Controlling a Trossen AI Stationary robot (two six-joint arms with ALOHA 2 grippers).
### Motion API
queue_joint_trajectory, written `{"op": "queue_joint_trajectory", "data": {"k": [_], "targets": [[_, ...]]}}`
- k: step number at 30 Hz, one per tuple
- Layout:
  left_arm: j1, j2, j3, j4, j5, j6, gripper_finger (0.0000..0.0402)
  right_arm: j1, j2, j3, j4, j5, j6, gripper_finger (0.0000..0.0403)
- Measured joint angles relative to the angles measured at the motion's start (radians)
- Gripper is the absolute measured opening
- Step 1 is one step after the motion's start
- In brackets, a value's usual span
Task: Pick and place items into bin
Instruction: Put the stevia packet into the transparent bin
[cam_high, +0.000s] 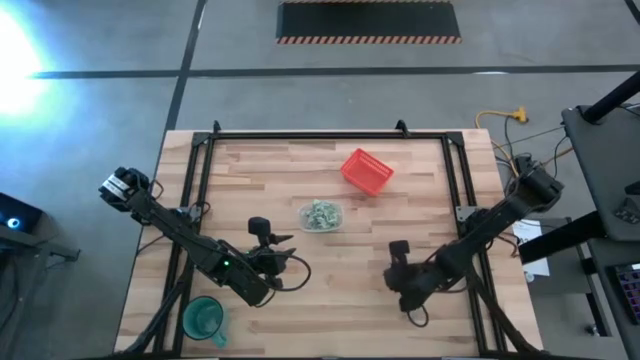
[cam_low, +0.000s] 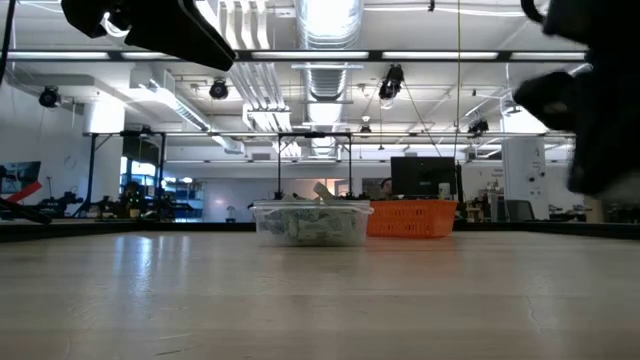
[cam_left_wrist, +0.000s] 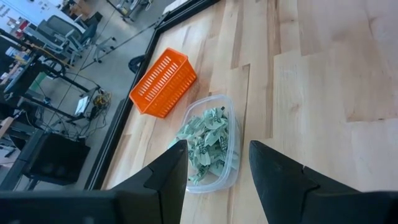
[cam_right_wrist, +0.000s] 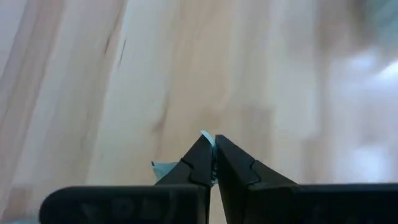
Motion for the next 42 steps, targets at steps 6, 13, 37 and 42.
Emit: {"op": "queue_joint_trajectory", "data": {"k": [6, 13, 37, 42], "targets": [[0.000, 0.000, 0.000, 0.000, 0.000, 0.000, 0.0155, 0.000, -0.048, 0.035, 0.049, 0.258, -0.184, 0.0009], [0.000, 0.000, 0.000, 0.000, 0.000, 0.000, 0.0155, -0.046, -0.100, 0.045, 0.200, 0.399, -0.406, 0.0009], [0.000, 0.000, 0.000, 0.001, 0.000, 0.001, 0.0155, -0.578, -0.040, 0.028, 0.706, -0.140, -0.843, 0.0009], [0.000, 0.000, 0.000, 0.000, 0.000, 0.007, 0.0155, -0.687, 0.031, 0.035, 0.788, -0.272, -0.809, 0.0009]]}}
